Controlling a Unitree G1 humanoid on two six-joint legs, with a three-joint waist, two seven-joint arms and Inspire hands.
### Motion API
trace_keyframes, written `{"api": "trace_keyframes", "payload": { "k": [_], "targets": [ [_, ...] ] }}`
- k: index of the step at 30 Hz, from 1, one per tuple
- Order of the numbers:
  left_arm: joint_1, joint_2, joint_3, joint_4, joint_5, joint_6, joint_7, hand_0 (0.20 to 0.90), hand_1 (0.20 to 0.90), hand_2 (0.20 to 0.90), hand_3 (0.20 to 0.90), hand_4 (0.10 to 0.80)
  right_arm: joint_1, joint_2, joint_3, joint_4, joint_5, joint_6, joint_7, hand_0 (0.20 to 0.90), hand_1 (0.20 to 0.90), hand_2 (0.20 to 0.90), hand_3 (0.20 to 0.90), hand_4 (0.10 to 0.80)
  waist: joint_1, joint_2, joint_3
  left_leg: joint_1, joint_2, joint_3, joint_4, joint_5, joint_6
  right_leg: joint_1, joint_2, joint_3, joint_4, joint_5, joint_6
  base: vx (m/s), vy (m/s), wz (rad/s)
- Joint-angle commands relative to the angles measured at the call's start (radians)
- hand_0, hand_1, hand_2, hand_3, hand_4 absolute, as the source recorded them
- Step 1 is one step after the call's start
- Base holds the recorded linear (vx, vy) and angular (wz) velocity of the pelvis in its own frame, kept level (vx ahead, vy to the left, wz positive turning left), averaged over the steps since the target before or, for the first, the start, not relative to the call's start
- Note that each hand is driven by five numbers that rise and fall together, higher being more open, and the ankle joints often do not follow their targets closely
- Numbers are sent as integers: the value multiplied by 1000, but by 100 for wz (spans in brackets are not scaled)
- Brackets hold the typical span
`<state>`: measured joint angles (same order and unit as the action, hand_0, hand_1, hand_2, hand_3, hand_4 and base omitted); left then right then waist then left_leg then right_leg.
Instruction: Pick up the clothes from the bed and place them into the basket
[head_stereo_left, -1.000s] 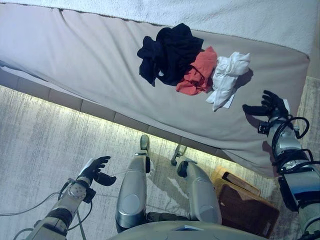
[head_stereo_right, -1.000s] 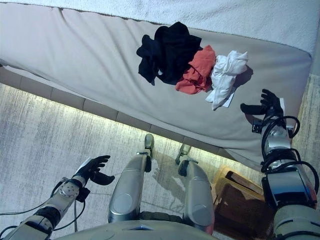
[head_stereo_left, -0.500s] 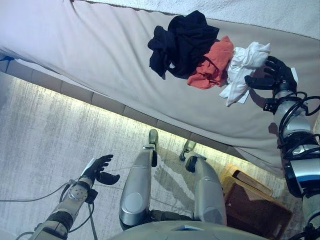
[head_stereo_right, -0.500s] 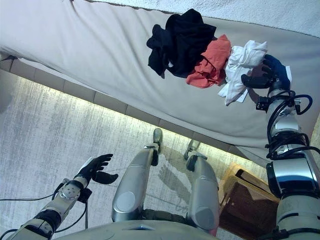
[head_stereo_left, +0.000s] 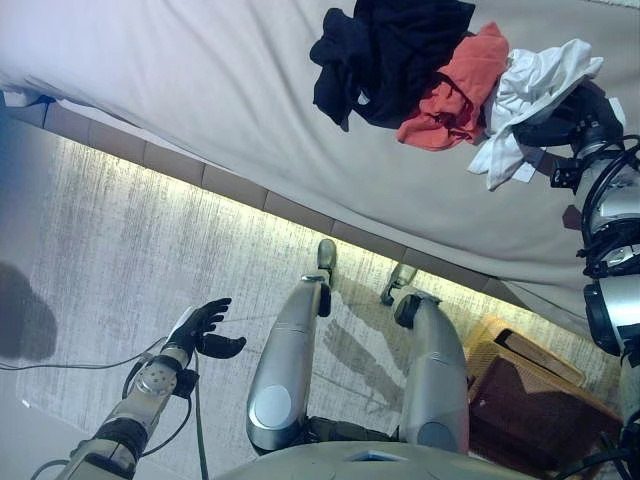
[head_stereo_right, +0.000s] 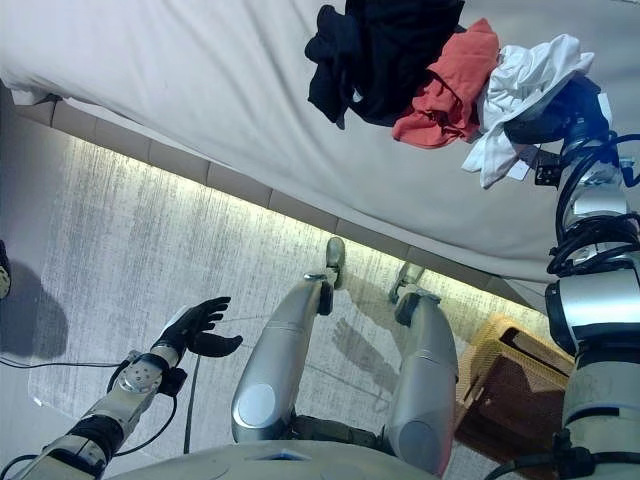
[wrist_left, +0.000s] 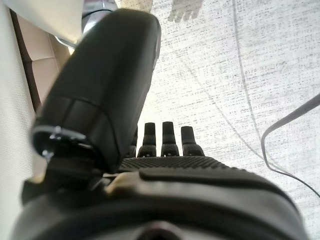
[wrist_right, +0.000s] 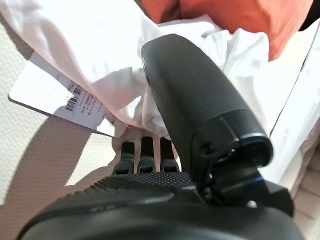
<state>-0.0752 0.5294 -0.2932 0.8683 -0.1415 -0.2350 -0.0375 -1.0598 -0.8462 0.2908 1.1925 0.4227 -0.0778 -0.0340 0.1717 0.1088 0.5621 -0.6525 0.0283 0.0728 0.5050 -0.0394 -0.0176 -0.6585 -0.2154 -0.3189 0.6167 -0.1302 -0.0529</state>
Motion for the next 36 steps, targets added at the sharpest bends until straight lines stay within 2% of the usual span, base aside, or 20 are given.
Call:
{"api": "trace_keyframes", "payload": {
  "k": [1, 2, 3, 4, 5, 12, 18, 23, 25, 26, 28, 30, 34, 36],
  "targets": [
    [124, 80, 22, -39, -46, 24, -2, 900, 900, 900, 900, 800, -11, -87, 46, -107, 1, -124, 53, 900, 900, 900, 900, 800, 23, 39, -82, -68, 87, 17, 10, 38, -28, -44, 14, 31, 45, -18, 38, 0, 0, 0],
    [124, 83, 24, -44, -48, 26, -7, 900, 900, 900, 900, 800, -11, -90, 48, -111, -7, -116, 48, 900, 900, 900, 900, 800, 23, 38, -81, -71, 87, 16, 11, 39, -28, -48, 14, 32, 50, -19, 38, 0, 0, 0],
    [127, 92, 29, -58, -52, 31, -20, 900, 900, 900, 900, 800, -6, -92, 47, -111, -27, -93, 31, 749, 749, 749, 724, 624, 26, 37, -81, -70, 87, 13, 7, 42, -31, -45, 16, 32, 45, -19, 38, 0, 2, 3],
    [128, 93, 30, -59, -52, 32, -21, 900, 900, 900, 900, 800, -5, -92, 46, -112, -30, -90, 28, 566, 566, 566, 510, 410, 26, 37, -81, -69, 87, 12, 6, 42, -31, -45, 17, 32, 44, -19, 38, 0, -4, 5],
    [134, 97, 32, -65, -53, 30, -25, 900, 900, 900, 900, 800, -3, -96, 46, -102, -57, -61, -5, 300, 300, 300, 200, 100, 29, 35, -83, -64, 85, 10, -3, 45, -32, -38, 21, 31, 37, -19, 37, -4, -18, 6],
    [161, 113, 37, -86, -55, 14, -29, 900, 900, 900, 900, 800, 21, -103, 19, -59, -45, -62, -71, 300, 300, 300, 200, 100, 42, 25, -89, -3, 85, 3, -58, 59, -44, 50, 41, 6, -33, -8, 41, 18, -16, 10],
    [175, 108, 51, -94, -48, 2, -26, 900, 900, 900, 900, 800, 75, -104, -24, -64, 24, -71, -28, 300, 300, 300, 200, 100, 40, 10, -104, 55, 91, 8, -103, 71, -58, 129, 64, 2, -107, 6, 45, 13, 1, 0],
    [192, 81, 51, -81, -35, -17, -12, 900, 900, 900, 900, 800, 169, -87, -115, -102, 158, -124, -2, 300, 300, 300, 200, 100, 22, -9, -131, 151, 94, 22, -177, 80, -71, 229, 93, 11, -208, 18, 55, 15, 30, 2],
    [194, 59, 52, -66, -20, -27, -10, 900, 900, 900, 900, 800, 232, -61, -167, -133, 211, -167, 14, 300, 300, 300, 200, 100, 11, -18, -146, 192, 98, 34, -208, 83, -77, 273, 103, 18, -252, 24, 62, -23, 88, -2],
    [193, 51, 52, -63, -17, -26, -7, 900, 900, 900, 900, 800, 256, -51, -187, -147, 214, -179, 24, 300, 300, 300, 200, 100, 6, -18, -150, 198, 101, 48, -226, 113, -70, 282, 105, 7, -276, 54, 55, -41, 133, -8],
    [201, 19, 51, -42, -5, -39, 3, 900, 900, 900, 900, 800, 352, -15, -239, -223, 246, -231, 15, 300, 300, 300, 200, 100, -11, -28, -177, 262, 104, 69, -285, 122, -78, 350, 108, 13, -343, 65, 68, 2, 119, -11],
    [206, 5, 53, -37, -4, -40, 10, 900, 900, 900, 900, 800, 403, 6, -268, -277, 264, -241, -2, 300, 300, 300, 200, 100, -21, -33, -189, 293, 107, 80, -311, 127, -82, 384, 108, 14, -371, 68, 74, 20, 88, -12],
    [206, -42, 68, 6, 20, -45, 15, 900, 900, 900, 900, 800, 580, 113, -363, -457, 307, -306, -26, 300, 300, 300, 200, 100, -64, -54, -247, 409, 101, 118, -417, 137, -88, 491, 113, 32, -473, 87, 96, 61, 117, -19],
    [203, -58, 74, 27, 33, -48, 16, 900, 900, 900, 900, 800, 640, 149, -396, -522, 317, -310, -35, 300, 300, 300, 200, 100, -80, -62, -269, 448, 96, 129, -449, 138, -88, 528, 114, 39, -507, 95, 102, 53, 69, -16]
  ]
}}
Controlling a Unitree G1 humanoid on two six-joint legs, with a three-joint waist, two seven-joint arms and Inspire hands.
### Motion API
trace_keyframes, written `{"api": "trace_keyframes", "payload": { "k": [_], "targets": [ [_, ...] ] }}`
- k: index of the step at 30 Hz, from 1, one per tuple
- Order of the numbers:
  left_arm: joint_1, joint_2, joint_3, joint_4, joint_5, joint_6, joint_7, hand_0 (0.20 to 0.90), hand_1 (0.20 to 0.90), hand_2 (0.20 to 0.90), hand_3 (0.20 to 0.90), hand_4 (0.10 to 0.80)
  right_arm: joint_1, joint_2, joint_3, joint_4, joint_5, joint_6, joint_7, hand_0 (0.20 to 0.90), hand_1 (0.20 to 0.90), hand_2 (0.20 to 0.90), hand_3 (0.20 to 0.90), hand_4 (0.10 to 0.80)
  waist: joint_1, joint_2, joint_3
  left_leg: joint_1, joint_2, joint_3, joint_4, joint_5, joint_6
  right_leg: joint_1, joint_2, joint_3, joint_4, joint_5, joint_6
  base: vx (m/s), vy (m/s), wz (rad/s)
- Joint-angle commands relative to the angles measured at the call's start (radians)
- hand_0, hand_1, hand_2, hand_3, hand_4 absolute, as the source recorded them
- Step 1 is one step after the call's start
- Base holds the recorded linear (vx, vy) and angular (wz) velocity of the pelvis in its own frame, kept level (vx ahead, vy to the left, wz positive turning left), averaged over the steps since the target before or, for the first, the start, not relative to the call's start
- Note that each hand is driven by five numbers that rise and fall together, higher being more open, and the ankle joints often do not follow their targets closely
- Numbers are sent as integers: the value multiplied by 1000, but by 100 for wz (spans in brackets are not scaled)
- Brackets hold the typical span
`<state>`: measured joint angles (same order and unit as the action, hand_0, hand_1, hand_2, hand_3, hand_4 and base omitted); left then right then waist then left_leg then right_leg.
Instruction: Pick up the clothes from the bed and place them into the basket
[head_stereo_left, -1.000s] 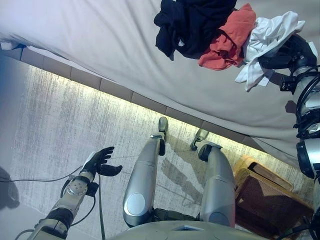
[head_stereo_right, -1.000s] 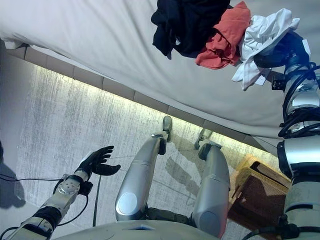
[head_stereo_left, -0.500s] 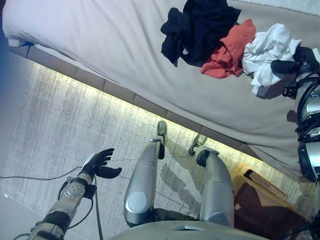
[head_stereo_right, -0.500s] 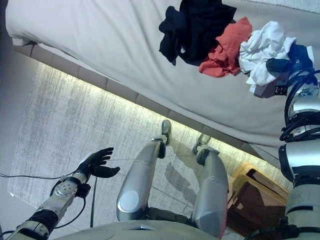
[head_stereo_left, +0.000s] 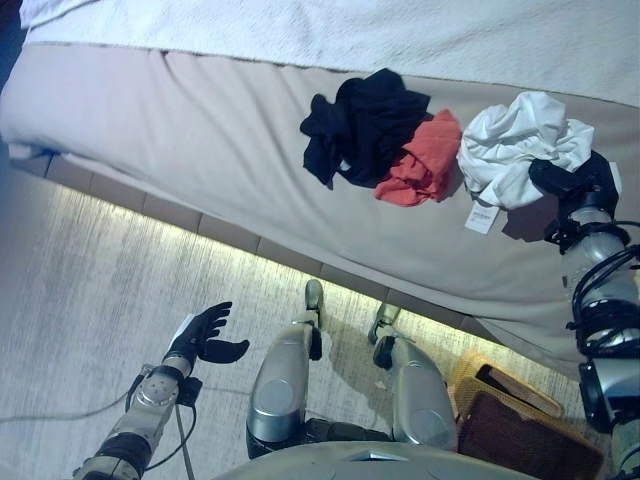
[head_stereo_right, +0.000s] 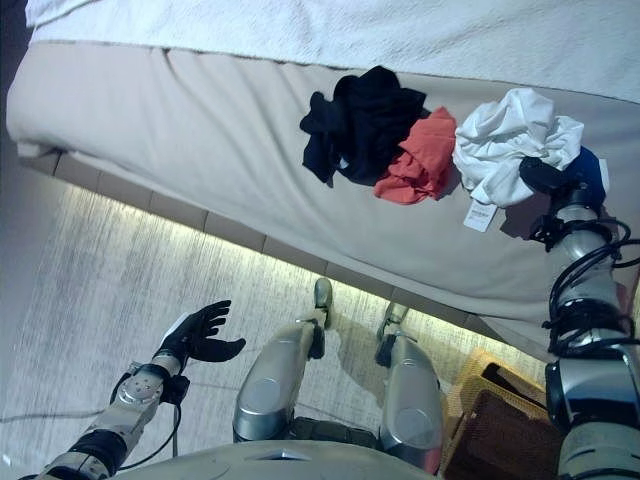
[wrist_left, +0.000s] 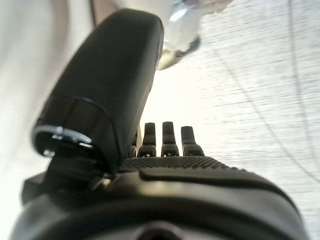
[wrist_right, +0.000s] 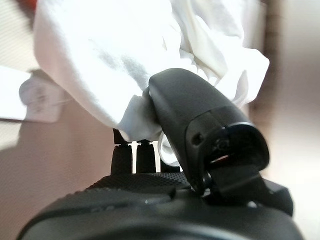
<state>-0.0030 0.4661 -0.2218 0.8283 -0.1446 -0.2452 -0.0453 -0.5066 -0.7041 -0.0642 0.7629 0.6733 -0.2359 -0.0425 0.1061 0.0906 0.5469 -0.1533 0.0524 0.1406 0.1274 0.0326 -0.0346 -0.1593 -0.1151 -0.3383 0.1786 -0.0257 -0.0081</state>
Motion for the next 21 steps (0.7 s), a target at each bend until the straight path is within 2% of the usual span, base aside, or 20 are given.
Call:
{"api": "trace_keyframes", "payload": {
  "k": [1, 7, 12, 14, 17, 18, 19, 21],
  "targets": [
    [129, -3, 5, 76, 40, -38, 24, 900, 900, 900, 900, 800, 111, 25, -52, -119, 69, -155, -26, 300, 300, 300, 200, 100, -22, -46, -264, -35, 70, 65, -83, 64, -71, 43, 15, 62, -83, -7, 59, 49, 71, -12],
    [116, -44, 27, 144, 80, -49, 25, 900, 900, 900, 900, 800, 289, 157, -101, -309, 56, -169, -78, 300, 300, 300, 200, 100, -86, -61, -338, 61, 54, 90, -134, 54, -61, 108, 19, 96, -143, 21, 71, 41, 68, -10],
    [108, -84, 44, 175, 96, -49, 27, 900, 900, 900, 900, 800, 437, 268, -118, -396, 52, -182, -172, 300, 300, 300, 200, 100, -134, -75, -387, 116, 33, 94, -106, 13, -49, 153, 13, 130, -164, 30, 71, 53, 93, -15],
    [119, -105, 41, 179, 86, -53, 32, 900, 900, 900, 900, 800, 467, 299, -95, -396, 21, -178, -212, 300, 300, 300, 200, 100, -126, -85, -391, 121, 7, -7, -52, -31, -43, 175, 4, 171, -171, 33, 70, 71, 169, -31],
    [146, -135, 47, 190, 83, -69, 37, 900, 900, 900, 900, 800, 473, 333, -37, -355, -13, -138, -229, 300, 300, 300, 200, 100, -97, -90, -414, 132, -54, -214, -25, -76, -8, 182, 2, 261, -182, 49, 76, 76, 181, -90],
    [151, -143, 38, 187, 89, -73, 52, 900, 900, 900, 900, 800, 469, 343, -21, -332, -12, -129, -234, 300, 300, 300, 200, 100, -86, -90, -417, 141, -67, -253, -27, -86, 4, 186, 1, 287, -183, 53, 81, 0, 149, -169],
    [153, -154, 19, 178, 94, -72, 70, 900, 900, 900, 900, 800, 466, 355, -9, -305, 10, -135, -255, 300, 300, 300, 200, 100, -78, -89, -417, 153, -72, -261, -29, -94, 15, 190, -1, 305, -181, 55, 86, -73, 103, -178],
    [142, -174, -38, 153, 138, -54, 123, 900, 900, 900, 900, 800, 476, 389, -7, -248, 24, -182, -293, 300, 300, 300, 200, 100, -81, -88, -416, 185, -64, -225, -63, -100, 27, 192, -17, 302, -166, 58, 109, -141, 92, -142]
  ]
}}
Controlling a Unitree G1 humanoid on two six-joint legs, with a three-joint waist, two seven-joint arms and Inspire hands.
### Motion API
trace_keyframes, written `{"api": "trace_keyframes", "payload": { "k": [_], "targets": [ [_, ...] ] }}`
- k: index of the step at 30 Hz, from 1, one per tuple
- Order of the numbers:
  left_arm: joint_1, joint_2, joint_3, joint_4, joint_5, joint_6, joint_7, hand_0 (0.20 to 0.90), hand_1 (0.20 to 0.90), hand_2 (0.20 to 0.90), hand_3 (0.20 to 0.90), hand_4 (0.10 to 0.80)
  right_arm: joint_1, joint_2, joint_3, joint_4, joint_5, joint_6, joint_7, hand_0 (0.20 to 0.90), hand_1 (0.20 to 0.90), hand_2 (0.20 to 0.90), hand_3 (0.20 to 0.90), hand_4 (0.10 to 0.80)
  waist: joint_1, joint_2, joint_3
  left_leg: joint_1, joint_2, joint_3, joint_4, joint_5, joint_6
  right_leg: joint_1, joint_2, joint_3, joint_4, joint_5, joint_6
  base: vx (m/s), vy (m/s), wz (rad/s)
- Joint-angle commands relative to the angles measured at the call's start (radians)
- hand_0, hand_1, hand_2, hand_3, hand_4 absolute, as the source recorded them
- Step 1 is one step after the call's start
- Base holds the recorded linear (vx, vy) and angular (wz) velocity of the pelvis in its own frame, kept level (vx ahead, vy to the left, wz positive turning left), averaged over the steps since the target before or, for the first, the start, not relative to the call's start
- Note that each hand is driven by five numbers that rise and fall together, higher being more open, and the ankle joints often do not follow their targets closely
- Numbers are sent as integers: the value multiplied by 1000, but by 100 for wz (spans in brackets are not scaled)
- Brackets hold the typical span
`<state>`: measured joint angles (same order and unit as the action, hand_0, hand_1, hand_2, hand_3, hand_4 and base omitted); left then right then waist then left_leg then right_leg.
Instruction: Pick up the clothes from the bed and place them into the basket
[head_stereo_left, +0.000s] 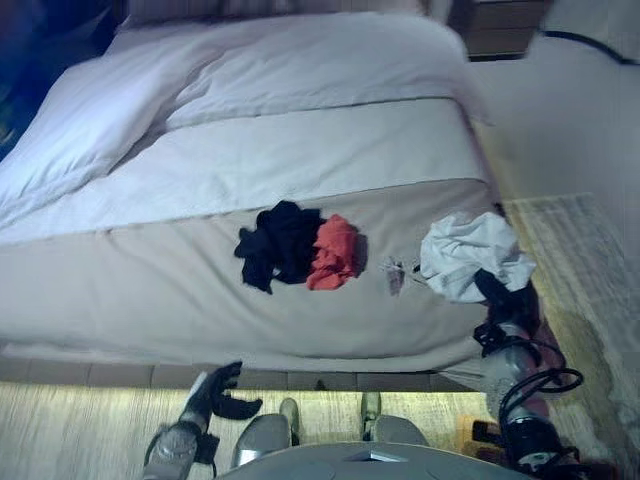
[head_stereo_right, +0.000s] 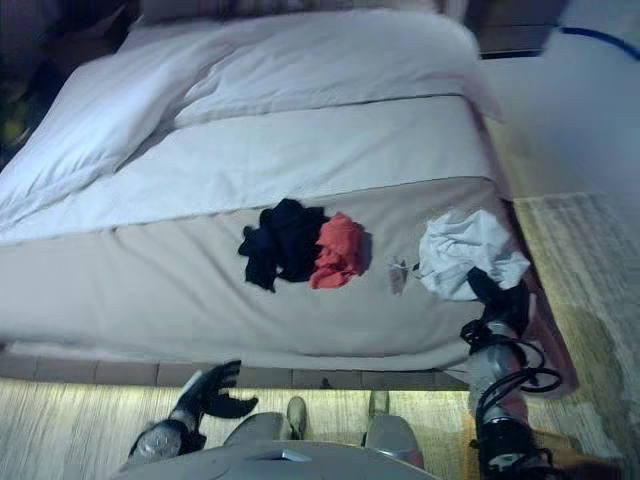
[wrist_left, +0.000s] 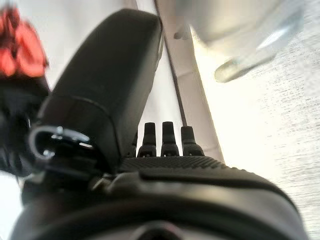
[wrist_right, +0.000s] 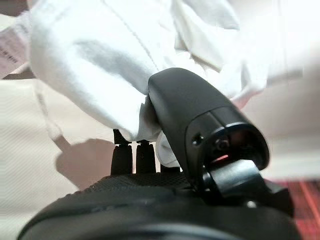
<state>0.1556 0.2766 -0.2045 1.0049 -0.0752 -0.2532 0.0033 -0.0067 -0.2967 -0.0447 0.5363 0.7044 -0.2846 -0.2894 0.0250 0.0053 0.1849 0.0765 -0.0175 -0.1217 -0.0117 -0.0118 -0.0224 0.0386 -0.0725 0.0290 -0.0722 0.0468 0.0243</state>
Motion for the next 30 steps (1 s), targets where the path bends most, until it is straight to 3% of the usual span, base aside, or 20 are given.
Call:
{"api": "trace_keyframes", "payload": {
  "k": [1, 3, 5, 6, 7, 8, 9, 10, 13, 15, 17, 18, 20, 23, 27, 29, 30],
  "targets": [
    [-23, 13, -73, -27, 80, -37, 92, 900, 900, 900, 900, 800, -20, -6, -30, -6, 3, -154, -64, 300, 300, 300, 200, 100, -3, -4, -53, -31, 8, 47, 55, -53, 19, -10, -69, -67, 92, -8, 89, -146, 97, -85],
    [-45, 19, -95, -24, 86, -23, 115, 900, 900, 900, 900, 800, -3, 18, -49, 16, 13, -199, -115, 300, 300, 300, 200, 100, -14, -11, -48, -11, -1, 63, 25, -50, 29, -25, -98, -62, 97, 32, 125, -143, 92, -48],
    [-67, 48, -94, -31, 77, -3, 107, 900, 900, 900, 900, 800, 17, 30, -75, 15, 8, -239, -150, 300, 300, 300, 200, 100, -25, -20, -38, 3, -18, 69, 1, -54, 39, -76, -148, -70, 98, 127, 164, -160, 87, -27],
    [-72, 62, -90, -30, 64, 14, 104, 900, 900, 900, 900, 800, 22, 33, -89, 13, 6, -255, -168, 300, 300, 300, 200, 100, -24, -21, -34, 16, -26, 84, -25, -50, 39, -100, -172, -103, 100, 172, 178, -175, 127, -43],
    [-68, 74, -78, -22, 59, 29, 100, 900, 900, 900, 900, 800, 23, 33, -108, 13, 12, -258, -174, 300, 300, 300, 200, 100, -18, -19, -31, 34, -32, 114, -59, -41, 37, -122, -190, -171, 110, 210, 190, -132, 106, -56],
    [-68, 74, -78, -22, 59, 29, 100, 900, 900, 900, 900, 800, 23, 34, -108, 12, 12, -257, -174, 300, 300, 300, 200, 100, -17, -19, -31, 35, -32, 115, -62, -40, 37, -123, -190, -169, 110, 211, 190, -187, 131, -66],
    [-55, 84, -57, -21, 72, 33, 90, 900, 900, 900, 900, 800, 21, 33, -116, 12, 18, -256, -171, 300, 300, 300, 200, 100, -5, -14, -32, 38, -32, 159, -74, -36, 37, -143, -201, -248, 154, 230, 195, -229, 124, -97],
    [-49, 91, -50, -17, 73, 30, 85, 900, 900, 900, 900, 800, 13, 30, -112, 16, 20, -257, -174, 300, 300, 300, 200, 100, 11, -5, -39, 27, -26, 198, -76, -30, 43, -149, -207, -303, 212, 213, 188, -305, 153, -121],
    [-60, 95, -47, 3, 44, 28, 79, 900, 900, 900, 900, 800, -3, 25, -105, 29, 14, -256, -193, 300, 300, 300, 200, 100, 35, 20, -54, -1, -12, 242, -73, -10, 57, -135, -194, -336, 328, 136, 153, -218, 89, -90],
    [-79, 79, -46, 26, -16, 31, 87, 900, 900, 900, 900, 800, -29, 30, -77, 55, 1, -250, -216, 300, 300, 300, 200, 100, 79, 37, -78, -37, 4, 300, -63, -4, 69, -67, -201, -415, 396, 49, 118, -222, 37, -58],
    [-86, 72, -47, 34, -25, 23, 86, 900, 900, 900, 900, 800, -42, 44, -63, 65, -16, -247, -239, 300, 300, 300, 200, 100, 106, 29, -90, -55, 5, 332, -57, -3, 71, -20, -205, -453, 376, 27, 119, -164, -84, -72],
    [-93, 62, -49, 37, -35, 20, 98, 900, 900, 900, 900, 800, -59, 59, -48, 80, -23, -238, -262, 300, 300, 300, 200, 100, 133, 16, -101, -73, 14, 378, -53, 10, 60, 40, -188, -507, 306, -9, 116, -208, -249, -121],
    [-103, 44, -45, 38, -59, 35, 122, 900, 900, 900, 900, 800, -68, 85, -30, 108, -22, -226, -309, 300, 300, 300, 200, 100, 147, -15, -107, -91, 28, 414, -34, 31, 29, 93, -146, -513, 138, 0, 129, -136, -311, -117],
    [-115, 26, -51, 25, -43, 5, 101, 900, 900, 900, 900, 800, -69, 94, -12, 147, -2, -254, -337, 300, 300, 300, 200, 100, 145, -20, -99, -106, 66, 405, -16, 45, 8, 99, -100, -483, 62, -23, 108, -100, -242, -80],
    [-129, 16, -58, 34, -42, -20, 84, 900, 900, 900, 900, 800, -58, 97, -35, 192, 44, -281, -351, 300, 300, 300, 200, 100, 126, -31, -105, -99, 79, 377, 0, 38, 0, 80, -73, -455, 50, -25, 87, -21, -99, -16],
    [-120, 6, -61, 39, -48, -38, 88, 900, 900, 900, 900, 800, -57, 85, -24, 210, 62, -265, -312, 300, 300, 300, 200, 100, 123, -41, -105, -105, 77, 288, 64, 7, -10, 65, -64, -413, 46, -23, 68, -8, 8, -14],
    [-109, -3, -63, 50, -67, -45, 104, 900, 900, 900, 900, 800, -68, 79, -11, 219, 48, -249, -292, 300, 300, 300, 200, 100, 136, -45, -104, -120, 45, 173, 101, -14, -3, 53, -61, -368, 53, -23, 61, -3, 42, -33]
  ]
}}
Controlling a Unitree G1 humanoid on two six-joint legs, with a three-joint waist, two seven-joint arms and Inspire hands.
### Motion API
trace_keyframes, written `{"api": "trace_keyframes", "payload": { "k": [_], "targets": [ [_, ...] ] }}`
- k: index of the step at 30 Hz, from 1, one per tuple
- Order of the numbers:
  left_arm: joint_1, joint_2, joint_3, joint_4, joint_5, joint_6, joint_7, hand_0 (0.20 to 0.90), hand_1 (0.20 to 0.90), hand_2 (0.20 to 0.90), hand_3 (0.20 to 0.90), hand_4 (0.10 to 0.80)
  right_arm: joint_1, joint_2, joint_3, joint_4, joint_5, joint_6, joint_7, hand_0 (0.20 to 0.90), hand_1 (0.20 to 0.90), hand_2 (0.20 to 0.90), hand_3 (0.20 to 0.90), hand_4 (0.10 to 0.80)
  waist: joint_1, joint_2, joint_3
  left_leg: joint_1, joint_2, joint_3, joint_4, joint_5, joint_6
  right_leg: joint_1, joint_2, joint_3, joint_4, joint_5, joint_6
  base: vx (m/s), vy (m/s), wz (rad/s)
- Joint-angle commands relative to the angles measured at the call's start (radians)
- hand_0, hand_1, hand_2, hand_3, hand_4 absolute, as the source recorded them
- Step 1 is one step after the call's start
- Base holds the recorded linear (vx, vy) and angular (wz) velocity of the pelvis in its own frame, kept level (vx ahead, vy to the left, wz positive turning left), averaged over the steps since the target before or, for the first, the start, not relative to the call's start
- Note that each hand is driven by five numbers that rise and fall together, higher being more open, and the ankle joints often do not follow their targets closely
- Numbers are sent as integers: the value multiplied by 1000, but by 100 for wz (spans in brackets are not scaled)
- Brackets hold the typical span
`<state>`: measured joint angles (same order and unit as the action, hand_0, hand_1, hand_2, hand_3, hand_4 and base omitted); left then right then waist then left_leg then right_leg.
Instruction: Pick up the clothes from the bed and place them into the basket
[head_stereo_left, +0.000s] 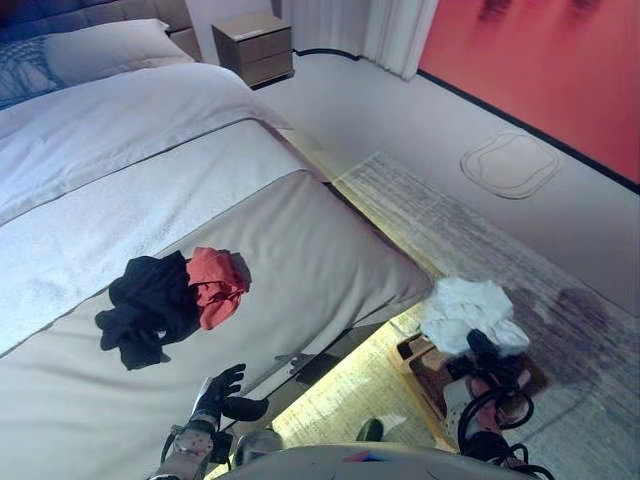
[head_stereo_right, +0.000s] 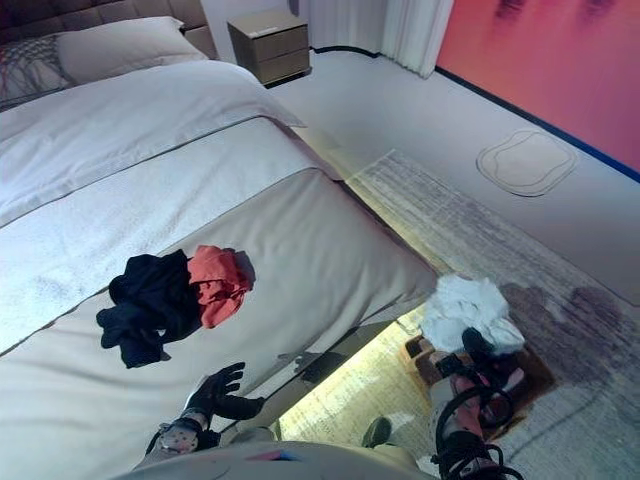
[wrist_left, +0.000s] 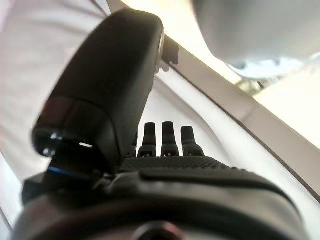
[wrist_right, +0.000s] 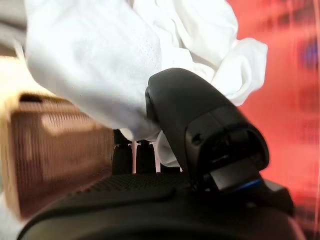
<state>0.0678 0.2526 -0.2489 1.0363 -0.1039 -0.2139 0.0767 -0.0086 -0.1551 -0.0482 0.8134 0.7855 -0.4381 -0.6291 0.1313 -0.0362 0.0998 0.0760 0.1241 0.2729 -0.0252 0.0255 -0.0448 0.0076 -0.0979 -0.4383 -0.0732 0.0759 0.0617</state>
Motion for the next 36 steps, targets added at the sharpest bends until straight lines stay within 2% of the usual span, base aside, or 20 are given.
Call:
{"api": "trace_keyframes", "payload": {
  "k": [1, 2, 3, 4, 6, 8, 10, 11, 13, 15, 16, 20, 28, 36],
  "targets": [
    [-18, 18, -19, 22, -38, -86, 31, 900, 900, 900, 900, 800, -70, -63, -4, -56, -35, -92, 49, 300, 300, 300, 200, 100, 32, -5, -21, -124, -106, -248, 112, -48, 23, 78, -36, 109, 56, -49, 23, 24, 87, -83],
    [-1, 4, -16, 43, -46, -111, 37, 900, 900, 900, 900, 800, -95, -68, 38, -49, -26, -78, 52, 300, 300, 300, 200, 100, 61, 10, -20, -114, -156, -394, 60, -30, 38, 63, -16, 181, 75, -58, 16, 13, 84, -93],
    [2, 1, -14, 47, -41, -119, 35, 900, 900, 900, 900, 800, -100, -68, 46, -47, -24, -76, 57, 300, 300, 300, 200, 100, 65, 13, -19, -117, -165, -412, 65, -30, 41, 57, -15, 195, 84, -61, 15, 9, 141, -161],
    [7, 1, -9, 54, -19, -120, 19, 900, 900, 900, 900, 800, -115, -68, 83, -39, -23, -70, 64, 300, 300, 300, 200, 100, 60, 20, -18, -102, -165, -392, 61, -39, 42, 51, -20, 214, 84, -63, 19, -30, 165, -178],
    [1, 1, -20, 60, 2, -110, 15, 900, 900, 900, 900, 800, -122, -63, 104, -47, -60, -55, 64, 300, 300, 300, 200, 100, 54, 34, -15, -91, -157, -365, 53, -37, 44, 54, -39, 213, 87, -58, 26, -19, 164, -166],
    [-12, 11, -35, 72, 19, -104, 5, 900, 900, 900, 900, 800, -118, -60, 120, -34, -109, -54, 56, 300, 300, 300, 200, 100, 49, 50, -10, -78, -156, -339, 36, -30, 49, 54, -68, 197, 102, -47, 48, -9, 127, -88],
    [-23, 32, -30, 78, 9, -92, 7, 900, 900, 900, 900, 800, -130, -57, 122, -6, -115, -54, 55, 300, 300, 300, 200, 100, 56, 55, -4, -52, -165, -319, 6, -30, 62, 22, -108, 148, 197, -2, 77, -5, 88, -23],
    [-23, 49, -11, 81, -7, -84, 7, 900, 900, 900, 900, 800, -141, -53, 116, 21, -111, -48, 70, 300, 300, 300, 200, 100, 71, 70, -2, -33, -152, -288, -24, -16, 64, 12, -137, 86, 297, 12, 88, -3, 75, -35],
    [-24, 70, 0, 74, -20, -89, 7, 900, 900, 900, 900, 800, -146, -49, 101, 39, -108, -46, 65, 300, 300, 300, 200, 100, 79, 86, -1, -28, -138, -262, -58, 0, 71, -15, -170, 69, 405, 15, 91, -64, 33, -71],
    [-35, 75, -2, 87, -54, -101, 22, 900, 900, 900, 900, 800, -153, -47, 99, 61, -112, -54, 55, 300, 300, 300, 200, 100, 86, 81, -2, -42, -130, -260, -52, -3, 67, -20, -144, 52, 364, -39, 73, -125, -115, -48],
    [-40, 70, 9, 92, -71, -95, 29, 900, 900, 900, 900, 800, -155, -51, 93, 76, -96, -55, 41, 300, 300, 300, 200, 100, 91, 69, -7, -54, -130, -264, -48, 8, 57, 1, -114, 49, 279, -64, 65, -81, -175, -18],
    [-35, 39, 19, 109, -28, -122, 10, 900, 900, 900, 900, 800, -159, -62, 59, 111, -81, -89, 27, 300, 300, 300, 200, 100, 104, 47, -16, -78, -111, -255, -40, 20, 30, 68, -61, 47, 120, -82, 49, -23, -127, -19],
    [-15, 28, 25, 139, -7, -140, 31, 900, 900, 900, 900, 800, -152, -97, 12, 179, -41, -63, 59, 300, 300, 300, 200, 100, 118, 27, -35, -79, -96, -264, -41, 27, 7, 121, -37, 28, 63, -89, 33, 29, -55, -4],
    [12, 26, 11, 144, 10, -150, 41, 900, 900, 900, 900, 800, -193, -176, -19, 202, -61, -6, 87, 300, 300, 300, 200, 100, 124, 40, -19, -75, -98, -270, -41, 32, -5, 128, -36, 28, 50, -80, 30, 8, -8, 0]
  ]
}}
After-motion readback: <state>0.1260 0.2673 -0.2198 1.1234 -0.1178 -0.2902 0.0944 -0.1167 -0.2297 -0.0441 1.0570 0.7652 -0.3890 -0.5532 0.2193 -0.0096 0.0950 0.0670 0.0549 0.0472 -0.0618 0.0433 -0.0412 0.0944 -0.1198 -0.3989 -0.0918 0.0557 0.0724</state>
